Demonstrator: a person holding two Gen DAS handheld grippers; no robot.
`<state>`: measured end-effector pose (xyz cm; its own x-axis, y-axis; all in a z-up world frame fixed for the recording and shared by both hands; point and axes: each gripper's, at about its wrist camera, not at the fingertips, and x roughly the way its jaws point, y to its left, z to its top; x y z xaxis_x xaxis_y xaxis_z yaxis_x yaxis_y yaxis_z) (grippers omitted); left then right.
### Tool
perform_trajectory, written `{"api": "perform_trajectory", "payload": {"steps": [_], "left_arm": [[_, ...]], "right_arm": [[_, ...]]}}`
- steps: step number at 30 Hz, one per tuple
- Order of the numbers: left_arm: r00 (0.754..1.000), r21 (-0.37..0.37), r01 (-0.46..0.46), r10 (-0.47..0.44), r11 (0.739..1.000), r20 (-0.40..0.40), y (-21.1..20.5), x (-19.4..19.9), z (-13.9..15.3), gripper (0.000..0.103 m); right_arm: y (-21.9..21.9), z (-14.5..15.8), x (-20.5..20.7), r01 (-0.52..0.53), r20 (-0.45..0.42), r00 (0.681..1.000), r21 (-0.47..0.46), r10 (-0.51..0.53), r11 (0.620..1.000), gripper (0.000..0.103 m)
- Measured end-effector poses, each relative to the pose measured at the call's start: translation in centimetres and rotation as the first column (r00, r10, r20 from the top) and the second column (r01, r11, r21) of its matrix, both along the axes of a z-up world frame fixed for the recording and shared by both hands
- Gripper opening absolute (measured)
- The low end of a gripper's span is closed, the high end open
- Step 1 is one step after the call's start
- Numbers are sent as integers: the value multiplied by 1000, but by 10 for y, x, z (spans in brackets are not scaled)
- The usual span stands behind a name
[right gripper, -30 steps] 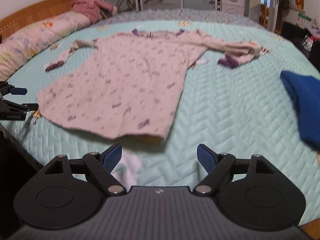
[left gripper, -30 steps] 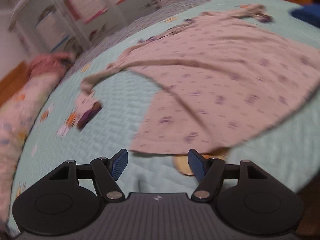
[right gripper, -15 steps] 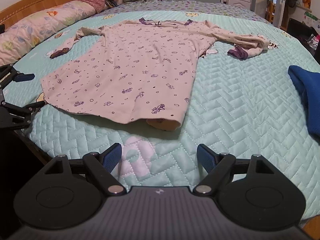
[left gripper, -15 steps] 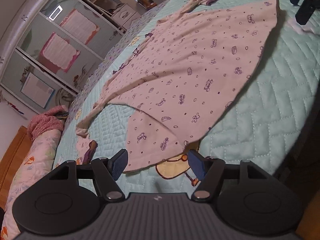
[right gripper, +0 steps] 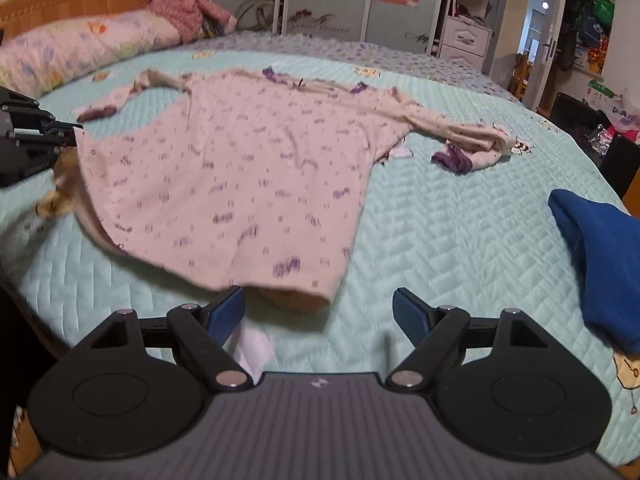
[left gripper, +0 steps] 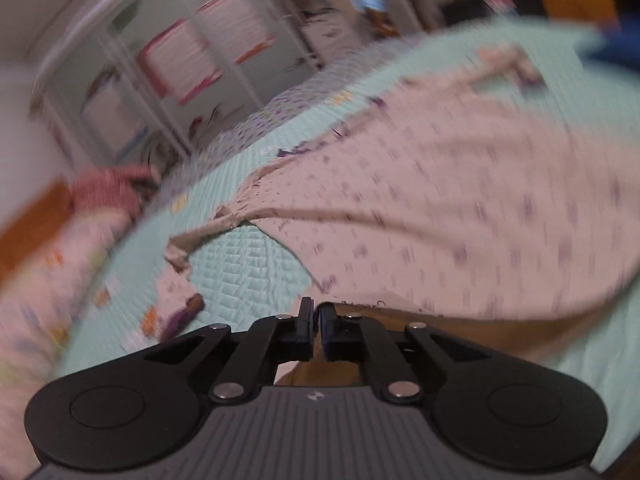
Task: Fold clothes
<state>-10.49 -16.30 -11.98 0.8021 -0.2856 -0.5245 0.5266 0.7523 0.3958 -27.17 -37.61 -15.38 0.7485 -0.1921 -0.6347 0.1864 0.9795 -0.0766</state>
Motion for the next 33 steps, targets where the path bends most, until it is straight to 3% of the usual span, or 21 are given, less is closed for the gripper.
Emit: {"api": "perform_trajectory", "payload": {"steps": [4,8,14,17,18,19,21,22,26,28,33], "left_arm": [[994,-188,-86,71,978,-86,6,19,30,1],[979,-351,-157,99,923,-178,13,31,61,1],[992,-452,-89,37,887,-122,3,22,122,1],[996,-440,-71,38,895,-84,-6,22,143,1],[996,-437,-69,41,897,-75,-9,22,148,1],[997,-426,-72,52,902,-59,-11,21,151,1],[997,-376,-74,70,924,-24,-14,17,148,1],[997,-338,-75,76,938,-10,-16,16,143,1],[995,-148,-101,99,984,-17,-18,7,97,1],[991,-50,-112,108,992,-78,-19,4,66,1],[945,51,-156,164,986,-282,-14,5,3,1]], "right_arm": [[-2,-4,9,17,-2,1000,-19,-17,1000,81],[-6,-7,16,42,-4,999,-28,-42,999,81],[-23,-2,20,104,35,994,36,-105,994,81],[-38,2,26,144,45,988,123,-151,982,76],[-43,3,28,149,42,987,150,-157,977,58],[-48,4,30,153,39,986,177,-163,972,47],[-54,8,28,162,35,984,202,-172,966,11],[-55,11,24,166,41,983,188,-177,968,7],[-52,30,6,171,73,982,51,-175,984,6],[-53,38,-1,181,89,980,-17,-179,983,6],[-50,55,-4,191,142,975,-160,-169,968,7]]}}
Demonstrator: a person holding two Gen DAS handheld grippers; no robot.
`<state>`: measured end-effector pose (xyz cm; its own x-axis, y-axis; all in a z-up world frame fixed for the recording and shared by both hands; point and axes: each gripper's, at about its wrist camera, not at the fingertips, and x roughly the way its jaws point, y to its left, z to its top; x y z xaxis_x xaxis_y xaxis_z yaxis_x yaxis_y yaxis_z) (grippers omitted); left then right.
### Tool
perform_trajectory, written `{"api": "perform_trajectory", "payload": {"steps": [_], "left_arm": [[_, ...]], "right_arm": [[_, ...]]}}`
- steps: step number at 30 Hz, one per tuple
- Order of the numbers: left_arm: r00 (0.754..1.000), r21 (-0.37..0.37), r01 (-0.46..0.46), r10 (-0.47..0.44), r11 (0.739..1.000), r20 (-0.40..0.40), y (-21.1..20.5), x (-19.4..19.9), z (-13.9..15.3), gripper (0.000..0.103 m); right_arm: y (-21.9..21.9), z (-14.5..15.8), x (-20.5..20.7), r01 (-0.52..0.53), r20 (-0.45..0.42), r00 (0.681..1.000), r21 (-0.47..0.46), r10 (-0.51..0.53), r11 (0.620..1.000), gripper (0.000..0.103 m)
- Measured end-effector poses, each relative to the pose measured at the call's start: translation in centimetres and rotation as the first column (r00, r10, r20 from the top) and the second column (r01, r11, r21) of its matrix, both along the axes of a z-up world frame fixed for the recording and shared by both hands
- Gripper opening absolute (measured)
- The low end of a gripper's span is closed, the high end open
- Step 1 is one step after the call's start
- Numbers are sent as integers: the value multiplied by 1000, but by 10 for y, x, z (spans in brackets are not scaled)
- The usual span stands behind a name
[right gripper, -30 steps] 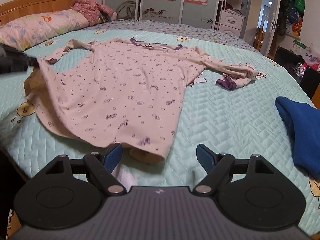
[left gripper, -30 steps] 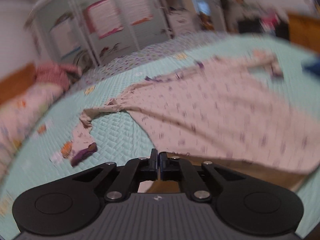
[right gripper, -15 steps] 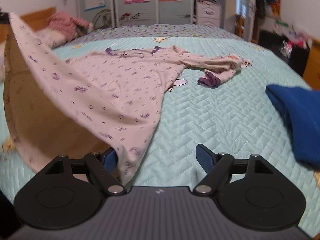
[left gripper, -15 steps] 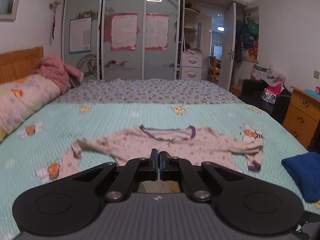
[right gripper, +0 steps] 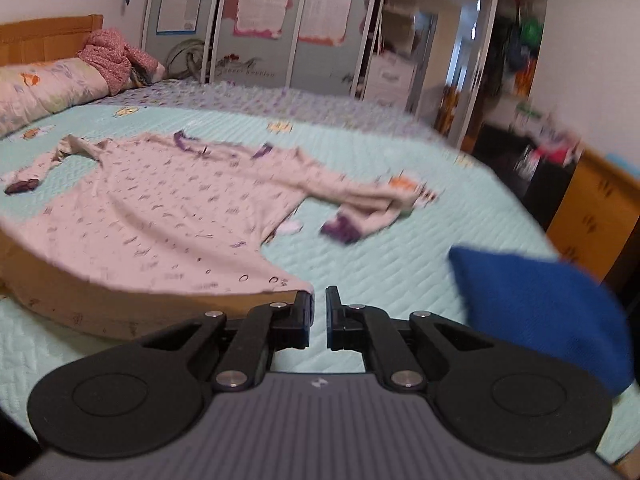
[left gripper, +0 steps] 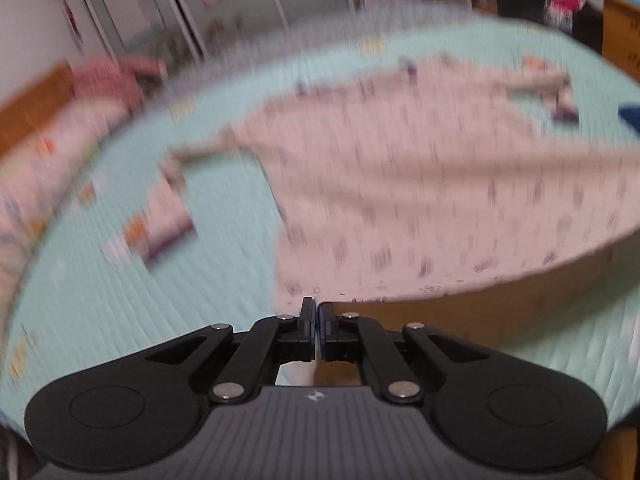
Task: Fold clothes
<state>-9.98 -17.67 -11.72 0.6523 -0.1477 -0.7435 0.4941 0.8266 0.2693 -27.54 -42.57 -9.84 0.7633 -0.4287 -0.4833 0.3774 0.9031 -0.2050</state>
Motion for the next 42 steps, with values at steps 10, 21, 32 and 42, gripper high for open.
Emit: {"api": "perform_trajectory", "payload": {"steps": [10,21,32,42], "left_arm": [[995,54,13,-8,998,-97,-4,5,-40,2],[994,35,9,-5,999,-109,-7,12,-43,2],[992,15,7,-5,1000,-122,-4,15,-45,3],[994,28,7,-4,1000,-111,-5,12,-46,3]], "right_arm": [[-18,-50,19,37,-267,963,214,22,976,14],[-17,-43,-1,25,-258,965,257,44,966,63],[-3,-59,14,6,-360,928,281,99,960,61],[-12,-12,1,15,-154,986,448,60,894,64]]}}
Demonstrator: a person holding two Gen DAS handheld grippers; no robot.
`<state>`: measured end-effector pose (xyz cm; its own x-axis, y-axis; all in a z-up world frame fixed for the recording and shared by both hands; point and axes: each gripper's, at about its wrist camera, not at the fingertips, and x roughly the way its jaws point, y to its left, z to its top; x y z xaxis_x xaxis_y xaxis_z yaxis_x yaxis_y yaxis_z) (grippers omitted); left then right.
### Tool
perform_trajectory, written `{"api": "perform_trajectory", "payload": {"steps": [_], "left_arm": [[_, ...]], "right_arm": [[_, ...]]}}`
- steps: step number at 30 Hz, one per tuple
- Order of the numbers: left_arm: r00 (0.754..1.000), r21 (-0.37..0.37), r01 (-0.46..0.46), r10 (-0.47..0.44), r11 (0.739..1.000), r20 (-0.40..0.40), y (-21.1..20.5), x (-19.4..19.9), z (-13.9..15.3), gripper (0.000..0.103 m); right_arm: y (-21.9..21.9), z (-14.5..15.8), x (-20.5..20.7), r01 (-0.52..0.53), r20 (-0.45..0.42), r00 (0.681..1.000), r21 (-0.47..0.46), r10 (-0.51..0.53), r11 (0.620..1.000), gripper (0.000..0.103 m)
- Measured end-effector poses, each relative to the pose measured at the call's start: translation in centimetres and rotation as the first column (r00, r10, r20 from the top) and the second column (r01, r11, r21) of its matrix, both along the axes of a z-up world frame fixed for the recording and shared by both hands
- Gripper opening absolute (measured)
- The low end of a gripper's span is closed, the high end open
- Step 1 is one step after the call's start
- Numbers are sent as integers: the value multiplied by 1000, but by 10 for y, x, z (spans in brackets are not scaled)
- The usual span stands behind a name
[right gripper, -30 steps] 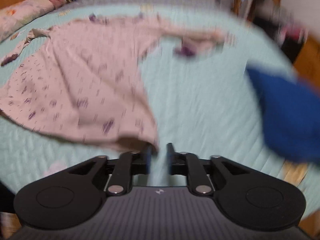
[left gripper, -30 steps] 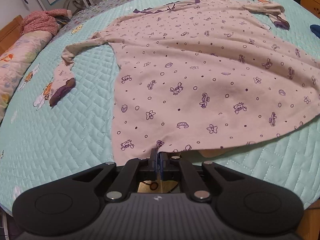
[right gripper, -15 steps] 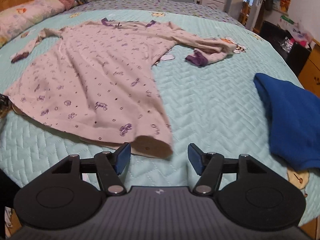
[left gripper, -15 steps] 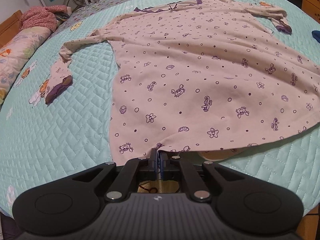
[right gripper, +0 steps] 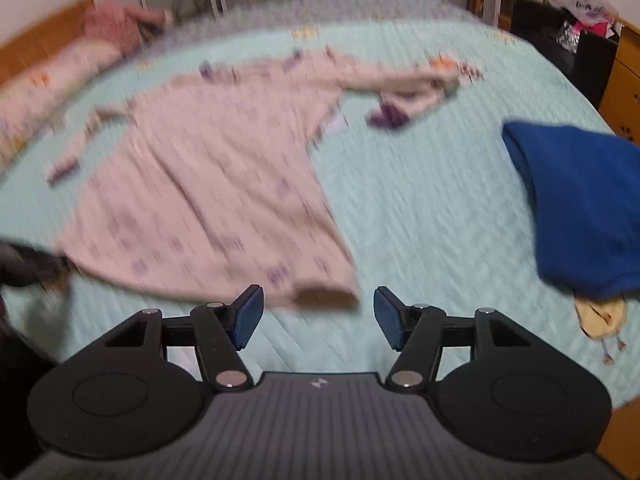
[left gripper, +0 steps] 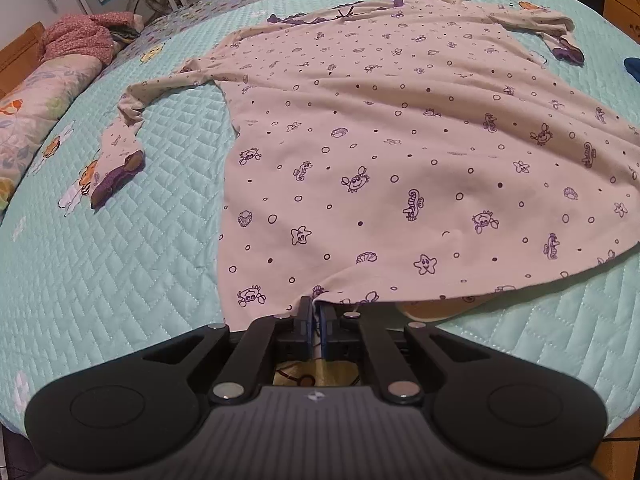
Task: Fold clothes
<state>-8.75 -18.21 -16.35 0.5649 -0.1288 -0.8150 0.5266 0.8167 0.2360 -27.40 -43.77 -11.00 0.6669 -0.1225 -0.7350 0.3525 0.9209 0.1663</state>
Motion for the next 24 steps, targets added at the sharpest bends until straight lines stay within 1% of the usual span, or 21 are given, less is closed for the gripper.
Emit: {"api": "perform_trajectory", "payload": {"steps": [2,4,6,8,9,10,12,14,16,17,18,19,21,22,23,24], "left_arm": [[1000,-6,-2,2,1000,-1,1,0,0,3],[1000,-27,-12,11,1000,-5,4,1,0,4],[999,-71,-32,31,997,-21,11,4,2,5],[998,-144,-59,54,988,-44,24,6,6,9],[997,-180,-73,65,981,-47,31,6,9,15],[996,-214,-85,77,973,-43,39,5,12,31],[994,-263,-104,107,959,-3,54,0,19,47],[990,-305,-116,134,945,37,68,-5,25,47],[986,-328,-132,157,935,49,78,-7,27,47],[986,-328,-133,159,935,54,81,-8,27,48],[986,-318,-128,155,939,61,82,-9,26,49],[987,-296,-117,144,948,71,80,-10,24,49],[991,-264,-82,108,961,84,78,-12,20,49],[992,-265,-64,90,962,89,78,-14,19,49],[993,-270,-50,77,962,92,79,-16,18,49],[993,-278,-41,70,960,95,80,-19,17,49]], "right_arm": [[-1,2,9,2,49,999,47,-5,999,65],[-5,-7,18,-4,79,997,136,-6,991,68],[-14,-26,26,17,65,997,255,-35,967,69],[-23,-50,28,78,10,996,358,-87,930,68],[-26,-58,23,101,12,993,390,-114,915,65],[-29,-63,18,112,21,991,417,-133,902,65],[-31,-62,10,111,27,990,437,-136,893,65],[-30,-59,8,111,17,991,434,-132,894,65],[-29,-55,6,115,7,992,422,-130,899,66],[-24,-52,7,113,4,992,393,-124,913,66],[-17,-48,8,103,5,994,345,-112,933,66],[-9,-43,8,82,12,996,290,-90,954,66],[12,-34,9,6,44,999,150,-12,989,66],[24,-29,12,-40,63,997,75,35,996,66],[38,-22,14,-95,81,992,-1,95,995,66],[52,-15,16,-148,95,983,-78,155,986,67]]}}
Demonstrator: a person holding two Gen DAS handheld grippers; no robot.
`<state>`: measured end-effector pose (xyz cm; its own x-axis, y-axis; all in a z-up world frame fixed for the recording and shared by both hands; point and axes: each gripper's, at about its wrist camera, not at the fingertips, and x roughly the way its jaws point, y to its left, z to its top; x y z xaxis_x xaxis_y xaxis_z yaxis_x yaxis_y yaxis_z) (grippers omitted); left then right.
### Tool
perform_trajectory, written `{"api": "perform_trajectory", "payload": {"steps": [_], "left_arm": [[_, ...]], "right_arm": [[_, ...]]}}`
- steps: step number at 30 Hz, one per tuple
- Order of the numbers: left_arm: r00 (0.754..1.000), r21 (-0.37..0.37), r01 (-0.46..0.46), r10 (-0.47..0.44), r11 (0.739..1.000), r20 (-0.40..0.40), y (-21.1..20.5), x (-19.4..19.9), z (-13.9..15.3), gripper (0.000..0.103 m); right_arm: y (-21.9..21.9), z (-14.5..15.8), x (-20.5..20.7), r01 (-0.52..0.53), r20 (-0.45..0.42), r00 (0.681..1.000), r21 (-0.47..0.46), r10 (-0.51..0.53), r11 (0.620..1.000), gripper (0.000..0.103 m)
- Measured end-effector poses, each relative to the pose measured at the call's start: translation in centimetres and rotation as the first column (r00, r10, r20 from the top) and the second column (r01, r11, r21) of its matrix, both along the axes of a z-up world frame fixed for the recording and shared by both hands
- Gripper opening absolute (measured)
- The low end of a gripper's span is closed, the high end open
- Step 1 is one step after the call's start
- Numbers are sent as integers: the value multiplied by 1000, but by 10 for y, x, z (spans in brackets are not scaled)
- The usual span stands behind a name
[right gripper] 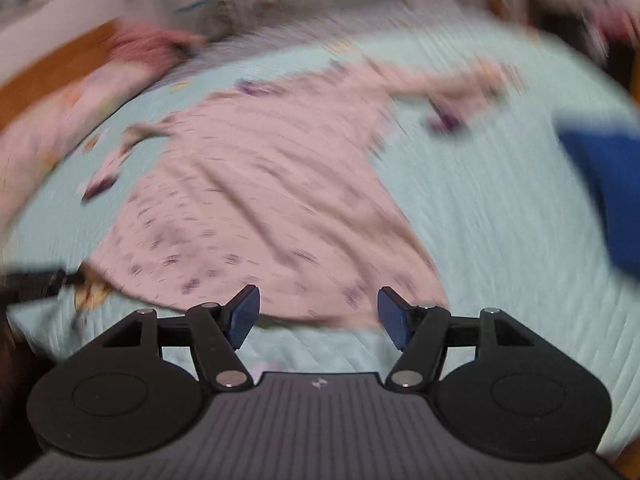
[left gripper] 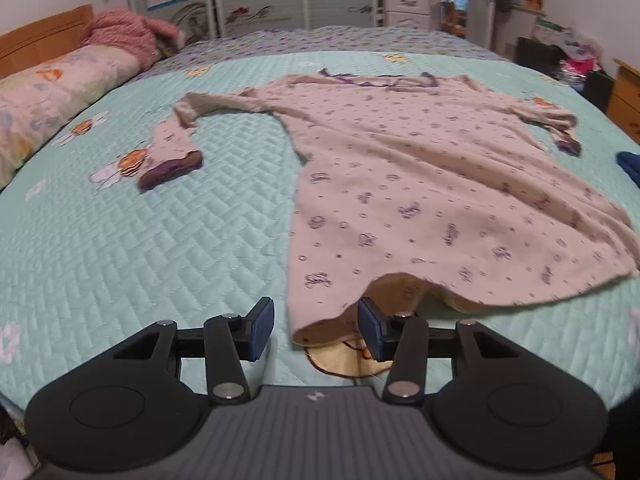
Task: Fold clothes
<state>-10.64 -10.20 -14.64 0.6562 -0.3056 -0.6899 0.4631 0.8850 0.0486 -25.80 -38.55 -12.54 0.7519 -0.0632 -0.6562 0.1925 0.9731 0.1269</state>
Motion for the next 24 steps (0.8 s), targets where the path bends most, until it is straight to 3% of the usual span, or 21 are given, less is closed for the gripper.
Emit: {"api": "perform_trajectory", "payload": {"steps": [2,5,8,12,15,19,23,24], "left_arm": [[1000,-26,4,-4,1000,9,5,-5,0,49],[999,-99,-40,40,994,4,16,-12,2,49],[996,-147,-90,89,985,-18,26,-18,3,49],[988,-146,-157,153,977,-36,41,-24,4,49],[982,-179,-183,170,967,-85,55,-23,2,50],[979,-206,-195,177,959,-106,67,-22,1,54],[974,-240,-209,180,948,-135,75,-17,1,58],[973,-249,-214,182,945,-145,77,-16,0,58]], "right_arm": [[30,11,9,-116,34,992,-130,121,985,67],[72,19,32,-277,39,954,-264,297,924,67],[111,20,64,-396,23,904,-337,428,854,66],[157,4,94,-503,-54,843,-433,535,748,65],[189,-9,113,-568,-123,795,-492,594,659,64],[209,-21,126,-578,-186,788,-552,587,601,61],[224,-29,138,-590,-241,781,-587,576,554,45],[228,-32,140,-599,-259,774,-595,578,536,35]]}}
